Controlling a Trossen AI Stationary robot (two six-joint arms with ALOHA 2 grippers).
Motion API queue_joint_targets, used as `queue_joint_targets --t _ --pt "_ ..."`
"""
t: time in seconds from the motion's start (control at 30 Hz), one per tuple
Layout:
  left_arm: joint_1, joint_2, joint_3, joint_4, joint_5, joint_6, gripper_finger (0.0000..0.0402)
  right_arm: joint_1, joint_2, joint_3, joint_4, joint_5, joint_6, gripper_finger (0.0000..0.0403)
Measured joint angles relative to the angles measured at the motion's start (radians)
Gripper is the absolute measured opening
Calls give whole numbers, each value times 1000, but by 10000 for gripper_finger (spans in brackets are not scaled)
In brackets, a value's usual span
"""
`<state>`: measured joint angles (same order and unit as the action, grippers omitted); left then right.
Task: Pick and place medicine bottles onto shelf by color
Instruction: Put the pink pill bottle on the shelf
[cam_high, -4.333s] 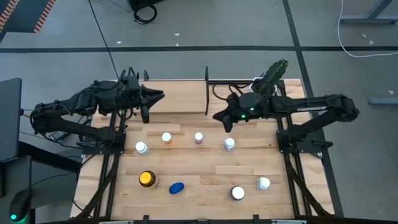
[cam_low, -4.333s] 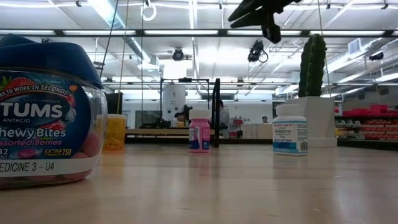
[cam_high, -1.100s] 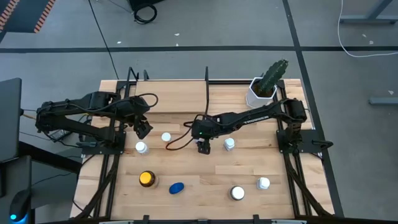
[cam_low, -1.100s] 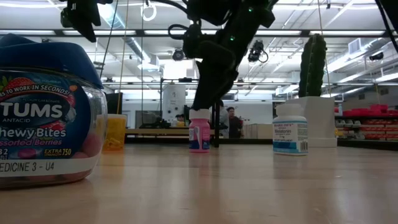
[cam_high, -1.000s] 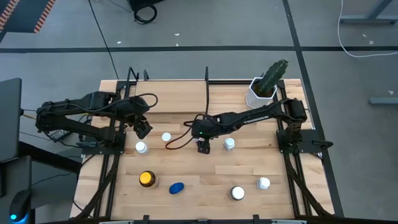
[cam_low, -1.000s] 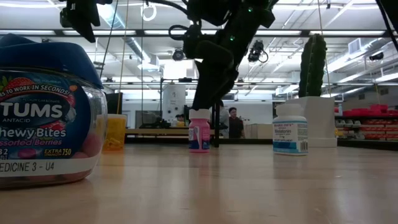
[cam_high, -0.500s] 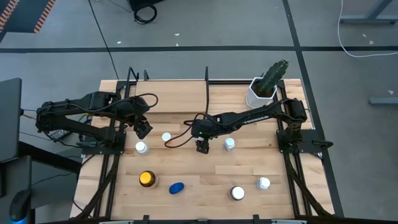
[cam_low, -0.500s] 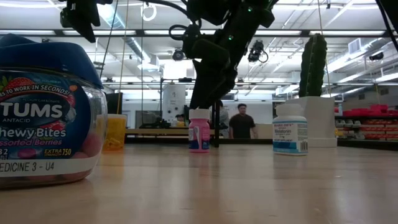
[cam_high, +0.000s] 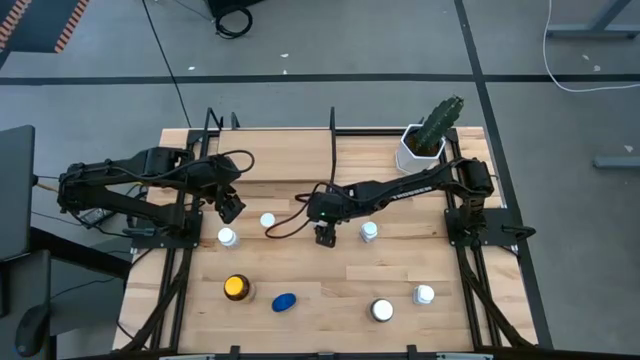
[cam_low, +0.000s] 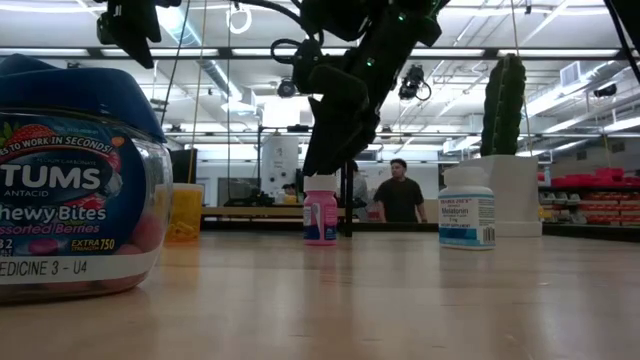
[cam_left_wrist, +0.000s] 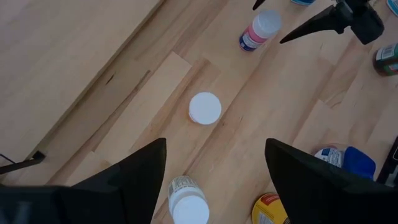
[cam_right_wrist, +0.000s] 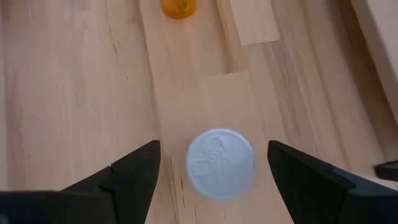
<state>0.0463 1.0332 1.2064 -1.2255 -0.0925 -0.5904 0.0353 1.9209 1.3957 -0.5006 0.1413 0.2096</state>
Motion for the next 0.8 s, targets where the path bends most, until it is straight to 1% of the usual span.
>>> queue_joint_targets --t 0.23,0.6,0.8 --pt "0 0 0 0 0 -3 279 0 2 -62 -2 0 38 303" --pt "0 0 0 0 0 -23 279 0 2 -65 72 0 49 303" --pt "0 0 0 0 0 -27 279 0 2 -65 73 0 42 280"
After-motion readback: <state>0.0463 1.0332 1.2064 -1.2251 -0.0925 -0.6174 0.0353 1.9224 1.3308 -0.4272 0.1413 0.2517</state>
